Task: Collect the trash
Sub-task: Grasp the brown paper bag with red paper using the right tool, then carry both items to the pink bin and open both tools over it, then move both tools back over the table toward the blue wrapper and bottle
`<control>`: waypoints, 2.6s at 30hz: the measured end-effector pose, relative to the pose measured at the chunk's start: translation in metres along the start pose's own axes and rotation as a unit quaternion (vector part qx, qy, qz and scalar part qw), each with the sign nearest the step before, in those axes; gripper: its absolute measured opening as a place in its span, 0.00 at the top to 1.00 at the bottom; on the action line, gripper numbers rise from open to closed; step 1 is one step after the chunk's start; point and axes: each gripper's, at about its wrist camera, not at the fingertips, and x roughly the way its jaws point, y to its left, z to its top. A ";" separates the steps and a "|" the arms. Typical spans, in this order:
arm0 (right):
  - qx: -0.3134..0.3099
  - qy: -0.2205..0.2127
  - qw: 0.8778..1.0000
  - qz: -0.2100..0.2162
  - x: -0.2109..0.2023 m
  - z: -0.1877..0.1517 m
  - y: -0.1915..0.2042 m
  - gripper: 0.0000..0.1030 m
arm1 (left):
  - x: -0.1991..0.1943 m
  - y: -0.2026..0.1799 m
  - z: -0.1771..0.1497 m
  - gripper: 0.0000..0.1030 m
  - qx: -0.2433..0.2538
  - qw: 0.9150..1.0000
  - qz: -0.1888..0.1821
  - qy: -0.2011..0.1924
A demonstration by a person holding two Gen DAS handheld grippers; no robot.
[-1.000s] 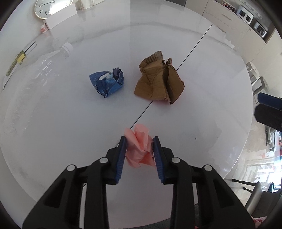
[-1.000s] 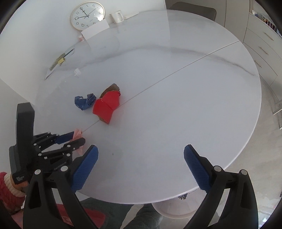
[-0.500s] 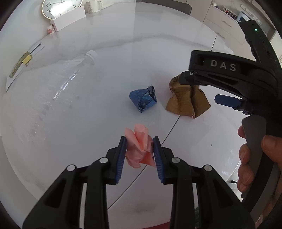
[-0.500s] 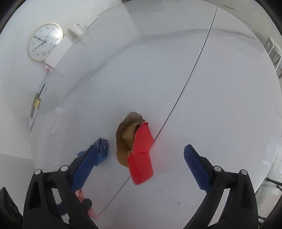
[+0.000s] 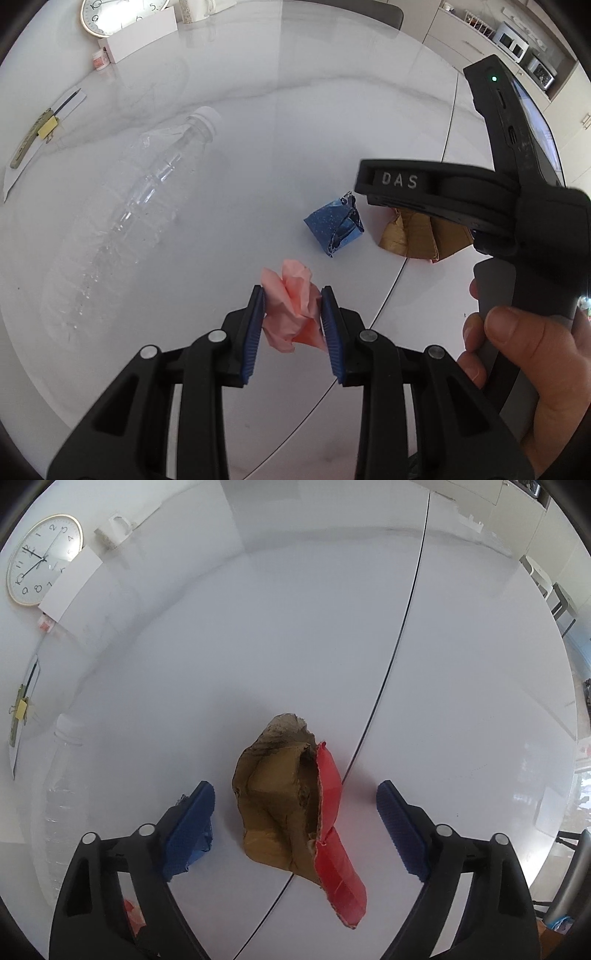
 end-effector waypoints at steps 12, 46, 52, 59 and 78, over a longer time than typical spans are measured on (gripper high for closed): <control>-0.136 0.001 0.989 0.053 -0.013 -0.002 -0.006 0.47 | -0.003 -0.009 0.001 0.70 0.006 1.000 -0.013 -0.001; -0.196 0.004 0.978 0.073 -0.135 -0.082 -0.307 0.47 | -0.010 -0.282 -0.046 0.70 0.199 0.969 -0.141 0.037; -0.125 -0.006 0.990 0.062 -0.139 -0.098 -0.385 0.47 | 0.026 -0.340 -0.062 0.69 0.220 0.955 -0.174 0.091; -0.107 -0.014 0.991 0.076 -0.133 -0.102 -0.395 0.46 | 0.043 -0.356 -0.069 0.41 0.212 0.959 -0.153 0.107; -0.195 0.024 0.970 0.146 -0.094 -0.099 -0.353 0.46 | -0.048 -0.256 -0.047 0.20 0.065 0.998 -0.018 -0.008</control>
